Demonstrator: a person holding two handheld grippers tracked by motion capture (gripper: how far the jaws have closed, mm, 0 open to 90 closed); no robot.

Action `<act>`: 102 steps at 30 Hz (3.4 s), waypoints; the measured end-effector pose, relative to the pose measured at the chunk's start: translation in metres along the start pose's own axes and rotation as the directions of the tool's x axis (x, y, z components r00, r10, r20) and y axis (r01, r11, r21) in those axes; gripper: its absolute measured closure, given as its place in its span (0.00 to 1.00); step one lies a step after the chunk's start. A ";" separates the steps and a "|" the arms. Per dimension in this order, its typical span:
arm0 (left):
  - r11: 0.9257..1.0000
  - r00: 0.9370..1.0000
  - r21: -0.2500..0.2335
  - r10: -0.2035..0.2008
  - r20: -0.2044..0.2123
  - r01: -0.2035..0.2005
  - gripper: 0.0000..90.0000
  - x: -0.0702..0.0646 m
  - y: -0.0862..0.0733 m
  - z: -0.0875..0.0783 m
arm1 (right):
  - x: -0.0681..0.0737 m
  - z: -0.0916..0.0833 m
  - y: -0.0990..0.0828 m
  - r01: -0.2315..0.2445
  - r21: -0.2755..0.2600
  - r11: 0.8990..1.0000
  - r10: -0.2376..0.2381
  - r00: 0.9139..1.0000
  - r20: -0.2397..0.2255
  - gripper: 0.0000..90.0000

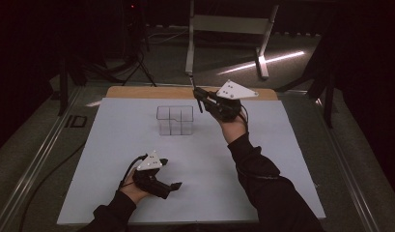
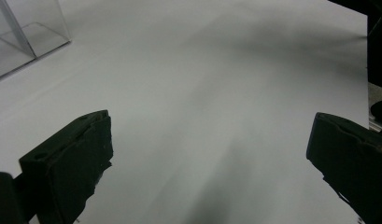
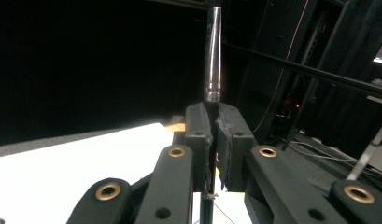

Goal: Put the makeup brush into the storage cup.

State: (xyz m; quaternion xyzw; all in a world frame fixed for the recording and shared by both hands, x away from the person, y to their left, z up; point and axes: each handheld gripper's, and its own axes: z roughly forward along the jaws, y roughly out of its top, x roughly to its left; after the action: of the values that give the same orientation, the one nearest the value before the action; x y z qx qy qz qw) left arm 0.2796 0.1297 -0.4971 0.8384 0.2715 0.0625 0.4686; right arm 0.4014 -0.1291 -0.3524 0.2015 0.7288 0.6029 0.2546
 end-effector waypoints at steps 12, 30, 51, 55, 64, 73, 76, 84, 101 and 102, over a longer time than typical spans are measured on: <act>1.000 1.000 -0.008 0.001 0.000 -0.001 0.02 0.002 -0.002 -0.002 | 0.001 0.024 0.000 -0.055 -0.028 0.998 0.055 0.999 -0.001 0.93; 1.000 1.000 -0.011 -0.012 0.010 0.012 0.02 0.004 -0.004 -0.002 | -0.012 0.062 -0.011 -0.164 -0.024 0.986 0.165 0.986 0.030 0.93; 1.000 1.000 -0.009 -0.010 0.027 0.010 0.02 0.002 -0.007 -0.002 | -0.006 0.101 -0.033 -0.190 -0.031 0.981 0.191 0.982 0.001 0.93; 1.000 1.000 -0.008 -0.007 0.028 0.007 0.02 0.002 -0.007 -0.002 | -0.005 0.107 -0.041 -0.188 -0.016 0.982 0.188 0.982 0.008 0.93; 1.000 1.000 -0.012 -0.010 0.028 0.010 0.02 0.002 -0.007 -0.003 | -0.004 0.114 -0.057 -0.200 0.014 0.980 0.199 0.980 0.026 0.93; 1.000 0.999 -0.004 -0.012 0.033 0.012 0.02 0.002 -0.008 -0.002 | 0.000 0.121 -0.074 -0.236 0.064 0.970 0.233 0.971 0.043 0.93; 1.000 0.999 -0.002 -0.011 0.033 0.011 0.02 0.002 -0.008 -0.001 | 0.002 0.122 -0.077 -0.241 0.080 0.967 0.238 0.970 0.041 0.93; 1.000 0.999 -0.002 -0.013 0.033 0.013 0.02 0.003 -0.008 -0.002 | 0.003 0.122 -0.087 -0.289 0.106 0.952 0.284 0.957 0.056 0.93; 1.000 0.999 0.001 -0.013 0.034 0.013 0.02 0.003 -0.008 -0.001 | 0.010 0.118 -0.102 -0.309 0.191 0.932 0.294 0.950 0.100 0.93; 1.000 0.999 0.001 -0.013 0.034 0.013 0.02 0.003 -0.008 -0.001 | 0.010 0.118 -0.102 -0.309 0.191 0.932 0.294 0.950 0.100 0.93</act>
State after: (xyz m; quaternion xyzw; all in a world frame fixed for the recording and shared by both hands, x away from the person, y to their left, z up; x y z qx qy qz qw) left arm 0.2782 0.1354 -0.5033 0.8377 0.2692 0.0450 0.4730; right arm 0.4678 -0.0509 -0.4706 0.3568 0.7379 0.5494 0.1623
